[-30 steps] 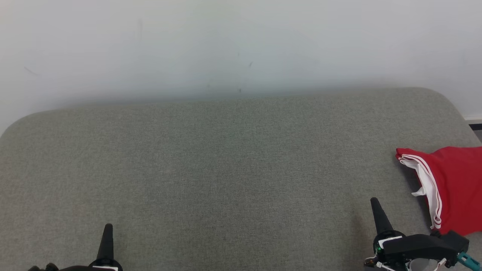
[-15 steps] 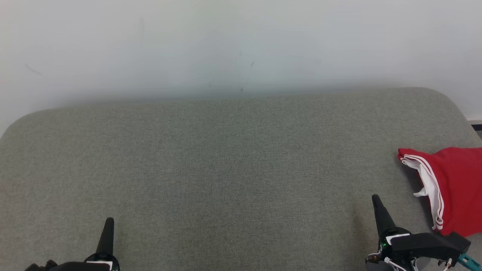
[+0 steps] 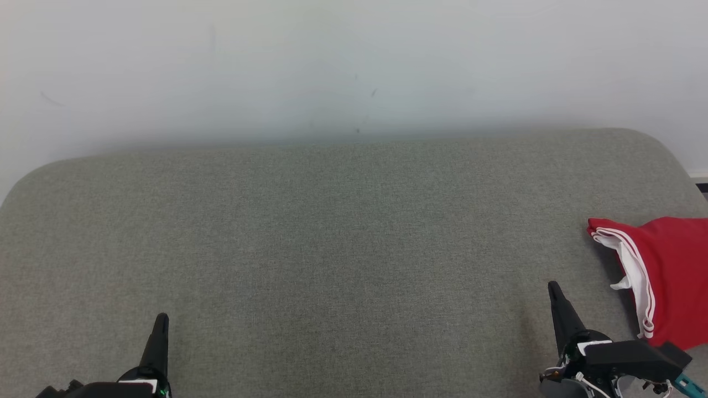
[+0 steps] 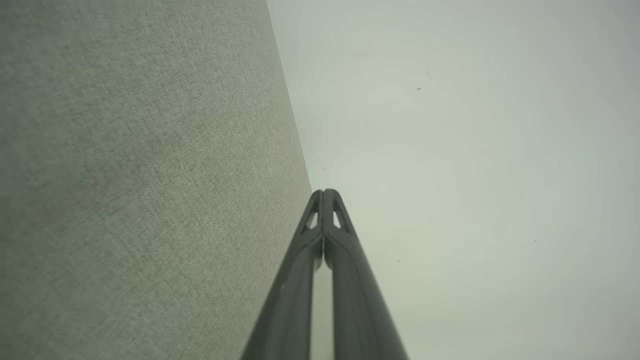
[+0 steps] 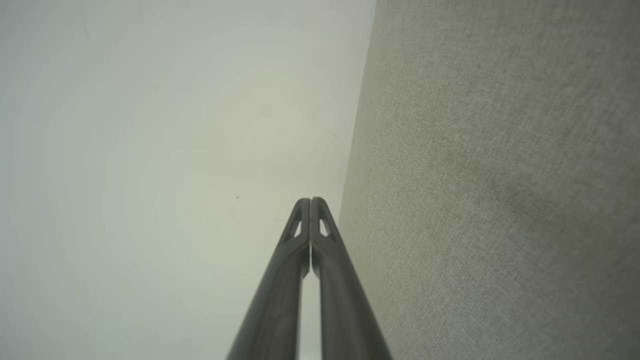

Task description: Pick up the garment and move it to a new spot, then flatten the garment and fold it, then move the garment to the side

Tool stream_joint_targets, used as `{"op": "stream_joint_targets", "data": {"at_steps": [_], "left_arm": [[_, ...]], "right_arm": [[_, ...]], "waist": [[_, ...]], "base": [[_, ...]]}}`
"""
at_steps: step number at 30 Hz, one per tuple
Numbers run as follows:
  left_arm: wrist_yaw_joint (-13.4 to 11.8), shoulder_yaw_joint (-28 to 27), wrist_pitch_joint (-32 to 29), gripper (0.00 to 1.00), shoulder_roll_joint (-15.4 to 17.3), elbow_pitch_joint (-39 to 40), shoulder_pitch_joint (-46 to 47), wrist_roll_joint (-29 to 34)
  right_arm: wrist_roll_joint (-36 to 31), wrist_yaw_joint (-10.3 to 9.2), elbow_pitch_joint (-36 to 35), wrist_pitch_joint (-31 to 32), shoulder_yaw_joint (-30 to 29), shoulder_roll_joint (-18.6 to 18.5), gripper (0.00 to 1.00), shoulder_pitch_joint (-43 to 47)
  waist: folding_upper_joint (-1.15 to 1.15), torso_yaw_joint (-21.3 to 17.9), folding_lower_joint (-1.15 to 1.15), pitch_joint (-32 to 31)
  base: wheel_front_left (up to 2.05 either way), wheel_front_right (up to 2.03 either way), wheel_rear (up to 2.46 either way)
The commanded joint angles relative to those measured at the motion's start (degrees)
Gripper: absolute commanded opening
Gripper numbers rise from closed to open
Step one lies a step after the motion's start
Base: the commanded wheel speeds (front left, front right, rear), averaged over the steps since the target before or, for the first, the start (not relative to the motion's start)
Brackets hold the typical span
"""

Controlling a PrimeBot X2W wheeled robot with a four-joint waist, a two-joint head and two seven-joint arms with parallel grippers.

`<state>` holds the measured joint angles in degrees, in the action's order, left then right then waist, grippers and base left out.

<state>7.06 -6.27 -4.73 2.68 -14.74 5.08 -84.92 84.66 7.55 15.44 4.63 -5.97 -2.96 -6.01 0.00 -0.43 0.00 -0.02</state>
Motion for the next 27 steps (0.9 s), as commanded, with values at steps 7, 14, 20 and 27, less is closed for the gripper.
{"op": "stream_joint_targets", "data": {"at_steps": [7,14,20,27], "left_arm": [[0.4,-0.3,-0.9,0.00,0.3,0.6,1.1,-3.4],[0.6,-0.4,-1.6,0.00,0.3,0.7,1.3,-6.4],[0.6,-0.4,-1.9,0.00,0.3,0.8,1.5,-7.6],[0.6,-0.4,-1.9,0.00,0.3,0.8,1.4,-7.6]], "right_arm": [[3.6,-0.11,-0.9,1.0,-0.3,0.1,0.00,-0.4],[6.4,-0.11,-1.4,1.8,-0.5,0.1,0.00,-0.3],[7.8,-0.12,-1.6,2.1,-0.6,0.2,0.00,-0.3],[7.8,-0.12,-1.6,2.1,-0.6,0.2,0.00,-0.3]], "waist": [[0.00,0.2,0.00,0.1],[0.00,0.3,0.00,0.1],[0.00,0.4,0.00,0.2],[0.00,0.4,0.00,0.2]], "base": [[0.00,0.00,0.00],[0.00,0.00,0.00],[0.00,0.00,0.00],[0.00,0.00,0.00]]}}
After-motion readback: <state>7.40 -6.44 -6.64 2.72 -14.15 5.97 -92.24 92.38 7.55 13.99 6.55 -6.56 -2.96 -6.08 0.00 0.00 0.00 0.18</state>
